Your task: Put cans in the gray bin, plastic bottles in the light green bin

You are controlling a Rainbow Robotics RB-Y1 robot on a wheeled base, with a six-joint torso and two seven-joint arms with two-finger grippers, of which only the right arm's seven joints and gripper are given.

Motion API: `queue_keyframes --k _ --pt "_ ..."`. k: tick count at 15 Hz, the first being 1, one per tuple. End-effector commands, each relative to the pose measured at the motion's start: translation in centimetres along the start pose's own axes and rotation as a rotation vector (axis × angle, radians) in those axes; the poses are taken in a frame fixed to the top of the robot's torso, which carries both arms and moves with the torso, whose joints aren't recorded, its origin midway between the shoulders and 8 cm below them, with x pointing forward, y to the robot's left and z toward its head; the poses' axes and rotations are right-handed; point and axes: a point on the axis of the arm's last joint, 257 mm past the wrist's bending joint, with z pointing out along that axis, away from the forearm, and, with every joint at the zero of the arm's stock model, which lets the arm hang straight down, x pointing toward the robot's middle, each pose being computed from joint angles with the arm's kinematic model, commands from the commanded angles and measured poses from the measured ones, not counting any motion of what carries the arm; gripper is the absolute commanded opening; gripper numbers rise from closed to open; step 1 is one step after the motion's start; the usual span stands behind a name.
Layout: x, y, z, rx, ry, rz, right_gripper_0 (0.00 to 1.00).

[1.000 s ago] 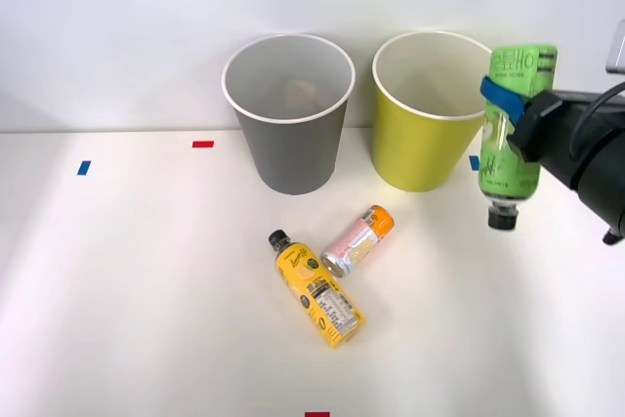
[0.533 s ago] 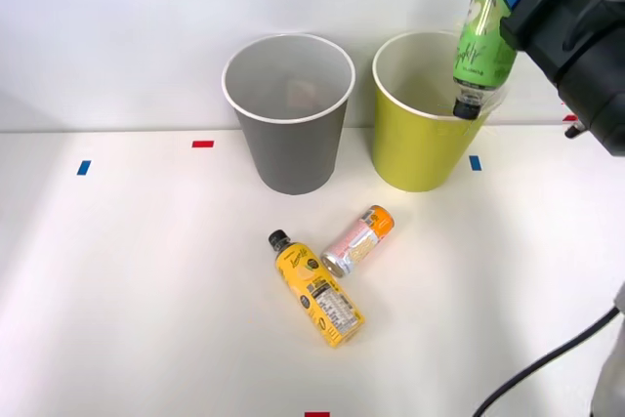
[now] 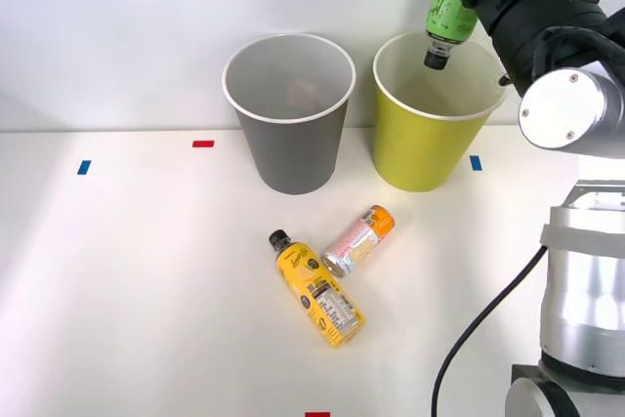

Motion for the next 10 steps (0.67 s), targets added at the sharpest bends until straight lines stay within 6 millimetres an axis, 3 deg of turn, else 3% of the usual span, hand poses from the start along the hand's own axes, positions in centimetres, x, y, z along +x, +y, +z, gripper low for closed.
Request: queue_keyframes --k 1,6,7,8,9,10 --pt "1.57 -0.79 1.29 0.023 -0.014 -0.012 0.0" --pt "2.23 -0.49 1.92 0.016 -0.037 -0.058 0.0" --pt "2.34 -0.58 1.89 0.018 -0.036 -0.058 0.06" --pt "2.25 -0.74 1.88 0.02 -0.037 -0.06 0.23" --pt "2.31 -0.67 1.88 0.02 -0.036 -0.059 0.48" --pt "2.41 -0.68 1.81 0.02 -0.035 -0.061 1.0"
